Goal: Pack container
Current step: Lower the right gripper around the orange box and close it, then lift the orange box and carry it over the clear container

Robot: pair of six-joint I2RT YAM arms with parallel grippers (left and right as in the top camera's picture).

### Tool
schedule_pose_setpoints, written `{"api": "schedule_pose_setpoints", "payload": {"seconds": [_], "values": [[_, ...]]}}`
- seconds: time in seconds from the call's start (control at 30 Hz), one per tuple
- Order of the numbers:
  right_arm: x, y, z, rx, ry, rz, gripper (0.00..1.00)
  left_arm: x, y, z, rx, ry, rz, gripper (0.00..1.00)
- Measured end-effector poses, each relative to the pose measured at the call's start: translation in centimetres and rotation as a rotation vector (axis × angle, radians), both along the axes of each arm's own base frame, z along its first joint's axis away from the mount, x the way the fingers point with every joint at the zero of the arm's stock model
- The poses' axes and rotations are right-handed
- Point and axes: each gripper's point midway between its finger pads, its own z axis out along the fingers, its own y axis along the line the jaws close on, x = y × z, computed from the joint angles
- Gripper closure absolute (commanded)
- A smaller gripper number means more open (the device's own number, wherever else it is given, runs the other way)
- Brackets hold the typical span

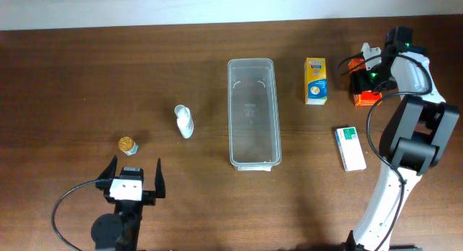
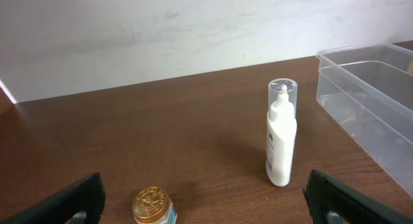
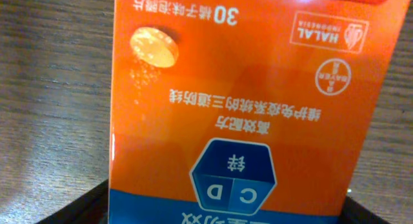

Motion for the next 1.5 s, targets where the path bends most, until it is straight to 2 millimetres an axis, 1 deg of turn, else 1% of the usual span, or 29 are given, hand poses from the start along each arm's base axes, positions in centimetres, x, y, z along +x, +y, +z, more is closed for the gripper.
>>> {"api": "schedule_pose_setpoints", "payload": {"seconds": [0.07, 0.2, 0.33, 0.4, 0.57, 0.6, 0.63, 0.67, 0.77, 0.93, 1.0, 1.1, 1.17, 1.23, 1.3, 1.37, 1.5], "values": [[0.0, 0.0, 0.0, -0.002, -0.001, -0.001, 0.35, 0.0, 0.0, 0.0, 0.0, 0.0, 0.0, 0.01], [0.1, -0.1, 0.0, -0.003, -0.002, -0.007, 0.38, 0.0, 0.0, 0.0, 0.0, 0.0, 0.0, 0.01], [0.5, -0.3, 0.4, -0.001, -0.013, -0.042, 0.5, 0.0, 0.0, 0.0, 0.0, 0.0, 0.0, 0.01], [1.8, -0.7, 1.5, -0.006, -0.056, -0.072, 0.51, 0.0, 0.0, 0.0, 0.0, 0.0, 0.0, 0.01], [3.9, -1.2, 4.7, -0.01, -0.138, -0.096, 0.5, 0.0, 0.0, 0.0, 0.0, 0.0, 0.0, 0.01], [4.1, -1.2, 5.3, -0.009, -0.147, -0.098, 0.49, 0.0, 0.0, 0.0, 0.0, 0.0, 0.0, 0.01], [4.1, -1.2, 5.6, -0.007, -0.15, -0.102, 0.46, 0.0, 0.0, 0.0, 0.0, 0.0, 0.0, 0.01], [4.2, -1.1, 6.2, 0.002, -0.152, -0.109, 0.45, 0.0, 0.0, 0.0, 0.0, 0.0, 0.0, 0.01], [4.2, -0.5, 7.8, 0.031, -0.156, -0.107, 0.45, 0.0, 0.0, 0.0, 0.0, 0.0, 0.0, 0.01], [4.5, 2.0, 12.2, 0.095, -0.183, -0.102, 0.47, 0.0, 0.0, 0.0, 0.0, 0.0, 0.0, 0.0], [4.2, 3.7, 14.3, 0.119, -0.18, -0.1, 0.47, 0.0, 0.0, 0.0, 0.0, 0.0, 0.0, 0.01], [3.4, 6.1, 16.4, 0.144, -0.166, -0.088, 0.47, 0.0, 0.0, 0.0, 0.0, 0.0, 0.0, 0.01], [2.9, 8.1, 17.8, 0.164, -0.157, -0.083, 0.46, 0.0, 0.0, 0.0, 0.0, 0.0, 0.0, 0.01], [1.7, 10.2, 18.9, 0.181, -0.126, -0.077, 0.46, 0.0, 0.0, 0.0, 0.0, 0.0, 0.0, 0.01], [1.1, 11.8, 19.5, 0.189, -0.111, -0.064, 0.46, 0.0, 0.0, 0.0, 0.0, 0.0, 0.0, 0.01], [0.3, 13.8, 20.1, 0.203, -0.087, -0.064, 0.46, 0.0, 0.0, 0.0, 0.0, 0.0, 0.0, 0.01], [-1.1, 16.8, 20.1, 0.232, -0.024, -0.091, 0.46, 0.0, 0.0, 0.0, 0.0, 0.0, 0.0, 0.01]]}}
